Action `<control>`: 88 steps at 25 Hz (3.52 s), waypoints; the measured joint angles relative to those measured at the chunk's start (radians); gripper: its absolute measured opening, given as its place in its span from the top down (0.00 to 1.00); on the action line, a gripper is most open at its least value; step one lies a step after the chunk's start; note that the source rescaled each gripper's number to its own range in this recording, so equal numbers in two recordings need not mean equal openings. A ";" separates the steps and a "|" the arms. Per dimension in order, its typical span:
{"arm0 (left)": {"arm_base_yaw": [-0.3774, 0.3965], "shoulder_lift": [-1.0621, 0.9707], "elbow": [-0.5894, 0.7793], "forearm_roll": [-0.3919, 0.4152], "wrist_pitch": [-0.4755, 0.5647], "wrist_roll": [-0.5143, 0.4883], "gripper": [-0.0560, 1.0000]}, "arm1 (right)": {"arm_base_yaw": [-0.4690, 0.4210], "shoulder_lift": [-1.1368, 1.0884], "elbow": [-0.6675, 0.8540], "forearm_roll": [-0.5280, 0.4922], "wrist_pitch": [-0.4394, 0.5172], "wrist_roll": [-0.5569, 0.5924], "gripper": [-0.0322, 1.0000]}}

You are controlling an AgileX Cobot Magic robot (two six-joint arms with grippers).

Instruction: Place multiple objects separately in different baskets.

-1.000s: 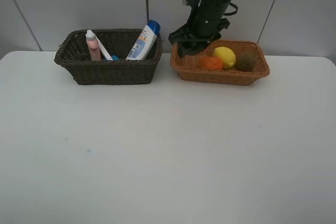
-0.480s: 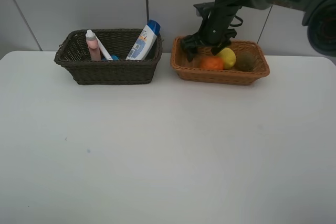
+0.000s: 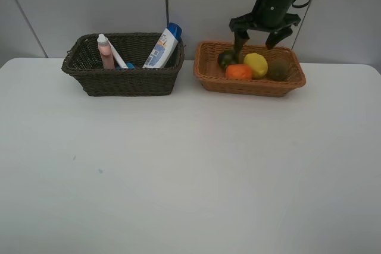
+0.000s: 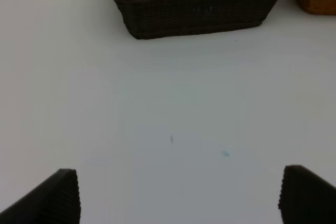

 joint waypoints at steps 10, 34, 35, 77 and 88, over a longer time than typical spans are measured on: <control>0.000 0.000 0.000 0.000 0.000 0.000 0.01 | -0.263 -0.155 0.204 0.038 0.020 0.045 0.05; 0.000 0.000 0.000 0.000 0.000 0.000 0.01 | -0.296 -1.811 1.427 -0.063 -0.123 0.190 0.05; 0.000 0.000 0.000 0.000 0.000 0.000 0.01 | -0.296 -1.879 1.442 -0.061 -0.128 0.190 0.05; 0.000 0.000 0.000 0.000 0.000 0.000 0.01 | -0.296 -2.283 1.586 0.016 -0.117 0.047 0.05; 0.000 0.000 0.000 0.000 0.000 0.000 0.01 | -0.296 -2.283 1.586 0.018 -0.117 0.047 0.05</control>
